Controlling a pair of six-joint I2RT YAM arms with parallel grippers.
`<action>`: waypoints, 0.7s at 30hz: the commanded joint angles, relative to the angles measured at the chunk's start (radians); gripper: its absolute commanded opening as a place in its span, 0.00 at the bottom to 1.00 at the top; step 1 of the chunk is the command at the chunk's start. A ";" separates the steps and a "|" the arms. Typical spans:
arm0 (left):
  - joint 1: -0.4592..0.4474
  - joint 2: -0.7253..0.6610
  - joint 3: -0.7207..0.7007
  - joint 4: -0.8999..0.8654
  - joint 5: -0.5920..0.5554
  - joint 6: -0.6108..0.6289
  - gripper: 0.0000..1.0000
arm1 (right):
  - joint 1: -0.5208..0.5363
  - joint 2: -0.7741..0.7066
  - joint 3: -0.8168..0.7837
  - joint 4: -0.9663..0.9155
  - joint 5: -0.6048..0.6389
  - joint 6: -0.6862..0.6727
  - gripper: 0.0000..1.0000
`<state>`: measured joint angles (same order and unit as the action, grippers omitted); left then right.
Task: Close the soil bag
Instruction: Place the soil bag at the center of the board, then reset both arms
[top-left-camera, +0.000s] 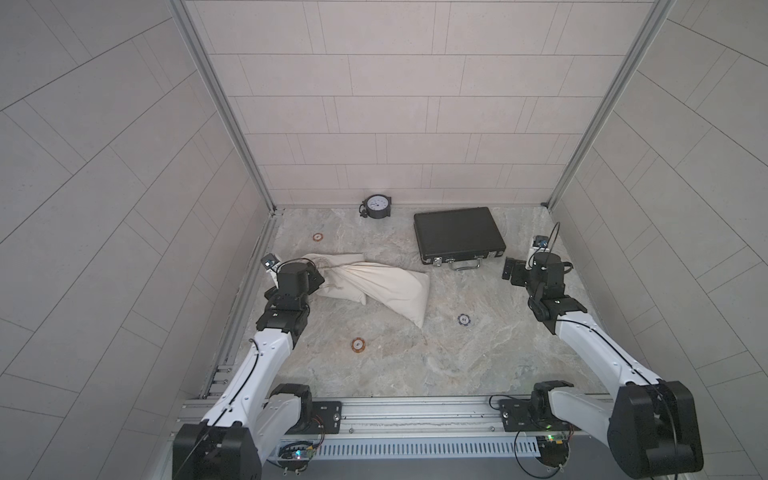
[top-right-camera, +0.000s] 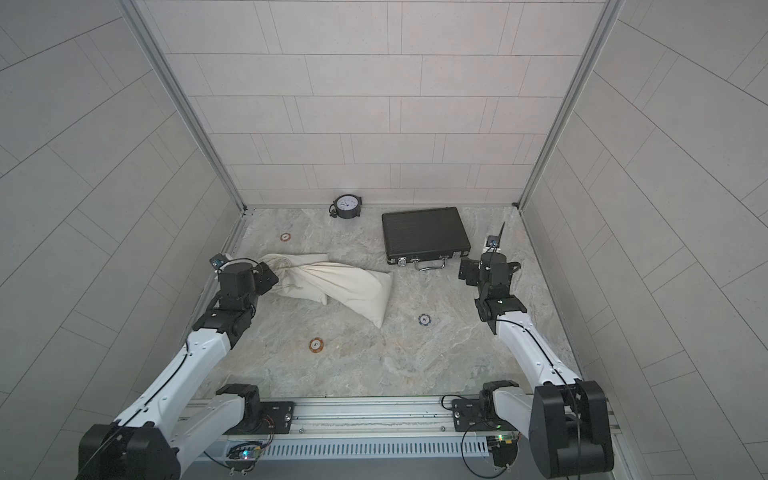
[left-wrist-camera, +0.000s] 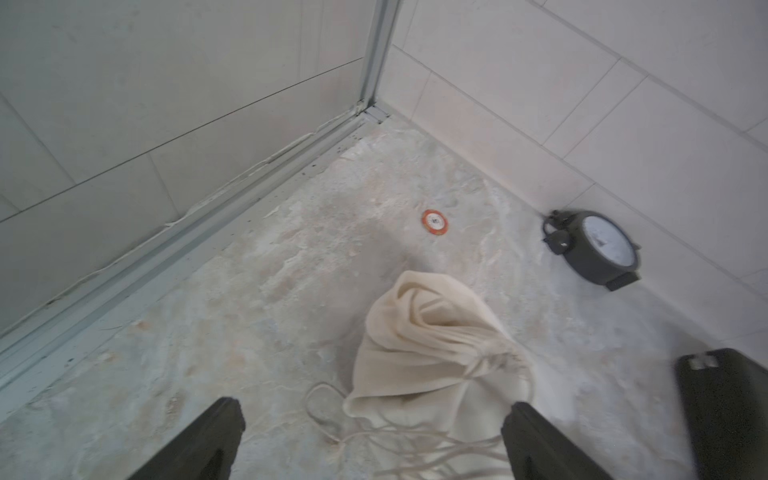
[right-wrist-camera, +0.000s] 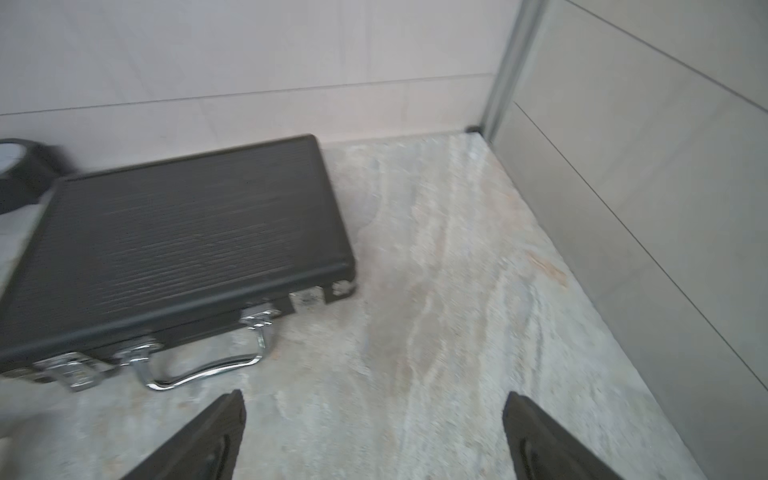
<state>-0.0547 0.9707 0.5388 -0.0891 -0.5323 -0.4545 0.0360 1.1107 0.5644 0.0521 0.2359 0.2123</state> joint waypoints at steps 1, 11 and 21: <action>0.001 0.014 -0.075 0.132 -0.076 0.120 1.00 | -0.017 0.029 -0.080 0.201 0.054 0.039 1.00; 0.000 0.124 -0.352 0.802 0.234 0.318 1.00 | -0.022 0.219 -0.270 0.775 -0.042 -0.084 1.00; -0.019 0.406 -0.331 1.104 0.362 0.471 1.00 | -0.036 0.428 -0.191 0.828 -0.163 -0.128 1.00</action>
<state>-0.0669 1.2865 0.1944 0.8482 -0.2218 -0.0582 0.0059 1.5463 0.3340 0.8730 0.1127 0.1070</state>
